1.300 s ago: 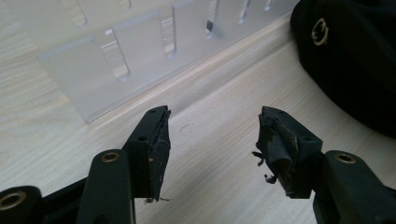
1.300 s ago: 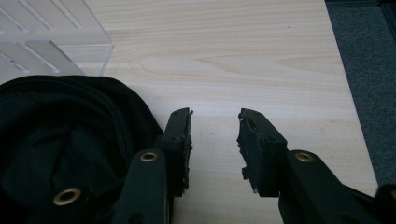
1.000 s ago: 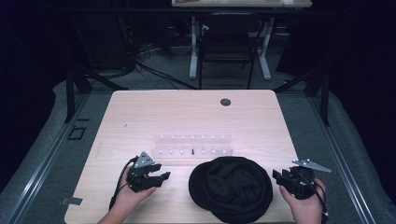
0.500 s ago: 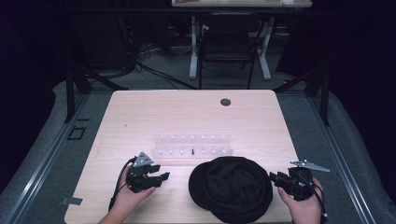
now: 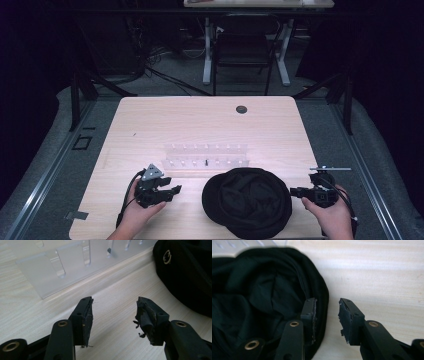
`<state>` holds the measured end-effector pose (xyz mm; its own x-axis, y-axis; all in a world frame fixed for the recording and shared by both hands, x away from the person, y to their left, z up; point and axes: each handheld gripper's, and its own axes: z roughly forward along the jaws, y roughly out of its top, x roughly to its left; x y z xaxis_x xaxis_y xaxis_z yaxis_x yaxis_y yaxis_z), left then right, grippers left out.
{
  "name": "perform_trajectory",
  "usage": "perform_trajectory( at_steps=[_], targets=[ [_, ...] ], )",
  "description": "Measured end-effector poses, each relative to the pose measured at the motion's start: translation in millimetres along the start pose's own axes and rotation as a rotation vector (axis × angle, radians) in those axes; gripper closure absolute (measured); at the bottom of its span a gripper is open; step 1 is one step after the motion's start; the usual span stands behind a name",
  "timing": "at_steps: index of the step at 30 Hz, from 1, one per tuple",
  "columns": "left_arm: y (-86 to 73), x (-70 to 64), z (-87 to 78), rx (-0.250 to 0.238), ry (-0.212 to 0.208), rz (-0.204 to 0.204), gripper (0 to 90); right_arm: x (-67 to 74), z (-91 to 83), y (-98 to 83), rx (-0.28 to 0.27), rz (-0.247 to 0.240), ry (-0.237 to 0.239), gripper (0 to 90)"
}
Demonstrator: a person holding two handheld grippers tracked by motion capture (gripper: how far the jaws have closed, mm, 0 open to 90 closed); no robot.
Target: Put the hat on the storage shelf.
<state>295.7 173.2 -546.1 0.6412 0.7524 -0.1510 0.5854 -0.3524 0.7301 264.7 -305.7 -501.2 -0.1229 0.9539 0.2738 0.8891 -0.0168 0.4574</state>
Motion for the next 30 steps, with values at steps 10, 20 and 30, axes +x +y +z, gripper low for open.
perform_trajectory(
  at_steps=[10, 20, 30],
  targets=[
    [-0.9, 0.0, 1.4, 0.014, -0.004, -0.002, 47.3, -1.5, 11.7, 13.2, 0.169, 0.012, 0.024, 65.1],
    [-1.8, -0.2, 2.1, 0.02, -0.004, -0.005, 47.3, -1.2, 23.0, 23.4, 0.272, 0.039, 0.013, 68.9],
    [-2.7, -0.1, 4.1, 0.018, 0.0, -0.008, 47.2, -9.1, 33.0, 28.3, 0.338, 0.051, 0.056, 73.5]
  ],
)
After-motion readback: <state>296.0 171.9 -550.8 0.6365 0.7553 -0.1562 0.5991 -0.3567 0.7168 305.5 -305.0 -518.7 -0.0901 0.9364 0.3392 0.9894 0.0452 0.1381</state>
